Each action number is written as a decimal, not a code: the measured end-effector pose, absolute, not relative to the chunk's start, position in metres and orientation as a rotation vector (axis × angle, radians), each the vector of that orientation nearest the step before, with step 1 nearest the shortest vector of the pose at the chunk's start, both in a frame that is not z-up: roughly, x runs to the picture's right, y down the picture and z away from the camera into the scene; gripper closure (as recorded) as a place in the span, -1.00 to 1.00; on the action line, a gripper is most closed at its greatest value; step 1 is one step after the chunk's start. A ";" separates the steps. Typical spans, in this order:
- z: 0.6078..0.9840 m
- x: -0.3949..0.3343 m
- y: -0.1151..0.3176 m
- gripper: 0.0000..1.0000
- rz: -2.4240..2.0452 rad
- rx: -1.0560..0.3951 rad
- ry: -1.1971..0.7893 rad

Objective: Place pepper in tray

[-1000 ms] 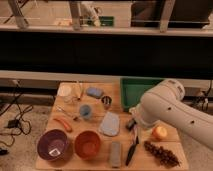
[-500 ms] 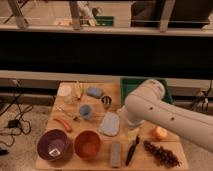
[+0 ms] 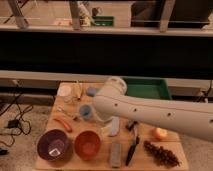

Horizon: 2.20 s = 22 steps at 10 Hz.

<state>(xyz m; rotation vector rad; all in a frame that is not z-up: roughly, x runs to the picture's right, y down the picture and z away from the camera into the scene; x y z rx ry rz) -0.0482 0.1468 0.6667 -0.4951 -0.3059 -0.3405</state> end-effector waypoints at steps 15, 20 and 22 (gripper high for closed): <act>0.689 -0.164 0.126 -0.60 -0.423 -0.454 -0.419; 0.698 -0.190 0.128 -0.60 -0.335 -0.441 -0.381; 0.695 -0.213 0.133 -0.60 -0.340 -0.429 -0.381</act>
